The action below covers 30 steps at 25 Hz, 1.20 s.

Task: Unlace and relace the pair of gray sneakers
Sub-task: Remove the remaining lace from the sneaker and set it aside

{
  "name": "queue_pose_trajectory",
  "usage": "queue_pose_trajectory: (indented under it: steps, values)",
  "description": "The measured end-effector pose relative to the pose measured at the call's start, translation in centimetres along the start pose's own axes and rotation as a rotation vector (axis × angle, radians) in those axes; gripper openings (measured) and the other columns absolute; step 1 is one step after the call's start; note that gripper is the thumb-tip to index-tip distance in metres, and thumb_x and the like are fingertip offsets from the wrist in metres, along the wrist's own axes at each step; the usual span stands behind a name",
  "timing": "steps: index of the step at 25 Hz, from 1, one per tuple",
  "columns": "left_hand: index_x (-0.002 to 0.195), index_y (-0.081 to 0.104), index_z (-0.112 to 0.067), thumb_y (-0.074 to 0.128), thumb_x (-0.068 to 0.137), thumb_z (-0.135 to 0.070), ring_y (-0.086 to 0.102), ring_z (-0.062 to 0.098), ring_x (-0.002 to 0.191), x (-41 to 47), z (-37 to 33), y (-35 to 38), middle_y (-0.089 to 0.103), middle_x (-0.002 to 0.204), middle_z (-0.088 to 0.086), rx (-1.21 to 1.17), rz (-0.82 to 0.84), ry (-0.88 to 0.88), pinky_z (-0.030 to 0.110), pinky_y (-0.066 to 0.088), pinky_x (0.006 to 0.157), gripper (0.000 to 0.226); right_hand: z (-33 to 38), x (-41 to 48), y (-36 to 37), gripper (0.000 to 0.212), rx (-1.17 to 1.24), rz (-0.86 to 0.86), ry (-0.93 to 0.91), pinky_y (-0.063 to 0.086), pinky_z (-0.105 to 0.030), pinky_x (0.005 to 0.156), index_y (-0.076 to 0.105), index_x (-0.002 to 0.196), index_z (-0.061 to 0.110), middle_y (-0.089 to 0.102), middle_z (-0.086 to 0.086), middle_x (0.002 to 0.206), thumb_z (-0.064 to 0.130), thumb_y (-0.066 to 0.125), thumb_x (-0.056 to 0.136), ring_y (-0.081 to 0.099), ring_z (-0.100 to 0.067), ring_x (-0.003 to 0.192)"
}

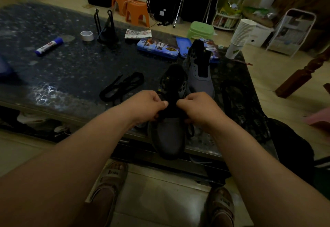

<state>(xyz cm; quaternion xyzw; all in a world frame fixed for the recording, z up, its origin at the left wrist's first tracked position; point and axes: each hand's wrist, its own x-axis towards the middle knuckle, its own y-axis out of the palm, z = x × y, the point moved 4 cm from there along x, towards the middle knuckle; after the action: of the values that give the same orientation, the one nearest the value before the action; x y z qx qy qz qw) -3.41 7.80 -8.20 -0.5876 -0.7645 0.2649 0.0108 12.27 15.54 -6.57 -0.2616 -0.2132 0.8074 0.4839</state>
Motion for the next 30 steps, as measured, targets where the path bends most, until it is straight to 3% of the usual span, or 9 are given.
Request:
queue_pose_trajectory:
  steps: [5, 7, 10, 14, 17, 21, 25, 28, 30]
  values:
    - [0.075, 0.056, -0.018, 0.066, 0.100, -0.023, 0.061, 0.021, 0.076, 0.4, 0.0, 0.3, 0.062, 0.080, 0.009, -0.005, -0.019, -0.024, 0.041, 0.060, 0.080, 0.027, -2.2, -1.8, 0.5, 0.023, 0.452, 0.208, 0.072, 0.054, -0.043, 0.095, 0.066, 0.069, 0.018, 0.063, -0.004, 0.080, 0.011, 0.062, 0.091, 0.061, -0.021, 0.091]
    - [0.076, 0.056, -0.018, 0.058, 0.100, -0.014, 0.061, 0.019, 0.076, -0.3, -0.6, 0.3, 0.063, 0.083, 0.009, -0.125, 0.046, -0.075, 0.039, 0.058, 0.083, 0.024, -2.3, -0.9, 0.7, 0.020, 0.456, 0.160, 0.137, 0.055, -0.042, 0.093, 0.070, 0.079, 0.015, 0.069, -0.004, 0.087, 0.025, 0.063, 0.093, 0.066, -0.022, 0.096]
    - [0.085, 0.064, -0.017, 0.058, 0.086, -0.016, 0.064, 0.023, 0.091, -1.6, -0.8, -0.8, 0.070, 0.096, 0.014, -0.251, 0.158, -0.133, 0.043, 0.053, 0.102, 0.006, -1.2, 0.0, 1.1, 0.057, 0.174, 0.087, 0.119, 0.056, -0.040, 0.082, 0.071, 0.099, 0.007, 0.073, -0.009, 0.093, 0.063, 0.062, 0.090, 0.070, -0.025, 0.089]
    - [0.090, 0.065, -0.016, 0.063, 0.098, -0.029, 0.064, 0.023, 0.092, -1.4, -0.3, -0.6, 0.069, 0.097, 0.014, -0.260, 0.164, -0.116, 0.038, 0.053, 0.098, 0.015, -0.6, -0.4, 1.2, 0.034, 0.125, 0.059, -0.029, 0.043, -0.036, 0.063, 0.059, 0.077, 0.017, 0.055, -0.006, 0.071, 0.041, 0.065, 0.100, 0.053, -0.022, 0.067]
    - [0.075, 0.061, -0.017, 0.067, 0.099, -0.036, 0.060, 0.022, 0.073, 0.4, -0.3, 0.3, 0.065, 0.077, 0.011, 0.110, -0.047, 0.014, 0.038, 0.056, 0.077, 0.031, -1.2, -0.8, 0.3, 0.028, 0.506, 0.152, 0.057, 0.050, -0.044, 0.081, 0.055, 0.074, 0.017, 0.061, -0.016, 0.091, 0.016, 0.060, 0.101, 0.063, -0.033, 0.090]
    - [0.065, 0.058, -0.022, 0.067, 0.097, -0.025, 0.061, 0.024, 0.069, 1.3, 0.5, 0.5, 0.060, 0.069, 0.008, 0.000, -0.048, -0.017, 0.044, 0.059, 0.079, 0.034, -2.6, -2.1, 0.0, 0.010, 0.751, 0.256, 0.141, 0.046, -0.047, 0.109, 0.058, 0.085, 0.015, 0.063, -0.022, 0.115, 0.011, 0.057, 0.094, 0.059, -0.040, 0.129]
    - [0.082, 0.060, -0.008, 0.051, 0.091, -0.001, 0.056, 0.021, 0.064, -0.7, -0.6, -0.4, 0.056, 0.066, 0.011, -0.254, 0.103, -0.116, 0.031, 0.053, 0.074, 0.015, -2.0, -0.7, 0.6, 0.049, 0.596, 0.085, 0.202, 0.057, -0.047, 0.099, 0.067, 0.117, 0.005, 0.071, -0.011, 0.114, 0.049, 0.066, 0.096, 0.072, -0.030, 0.107]
    - [0.092, 0.066, -0.008, 0.052, 0.095, -0.008, 0.065, 0.027, 0.093, -1.7, -0.5, -1.2, 0.063, 0.090, 0.016, -0.368, 0.189, -0.161, 0.036, 0.055, 0.095, 0.014, -1.4, 0.2, 1.0, 0.057, 0.306, 0.021, 0.079, 0.059, -0.048, 0.079, 0.070, 0.085, 0.009, 0.072, -0.013, 0.081, 0.065, 0.073, 0.080, 0.071, -0.030, 0.079]
    - [0.096, 0.065, -0.011, 0.057, 0.102, -0.021, 0.061, 0.024, 0.085, -1.2, -0.3, -0.7, 0.061, 0.093, 0.014, -0.282, 0.155, -0.127, 0.033, 0.055, 0.084, 0.014, -1.4, 0.2, 1.2, 0.039, 0.258, 0.040, -0.005, 0.050, -0.042, 0.070, 0.058, 0.070, 0.017, 0.059, -0.009, 0.070, 0.046, 0.074, 0.091, 0.059, -0.026, 0.070]
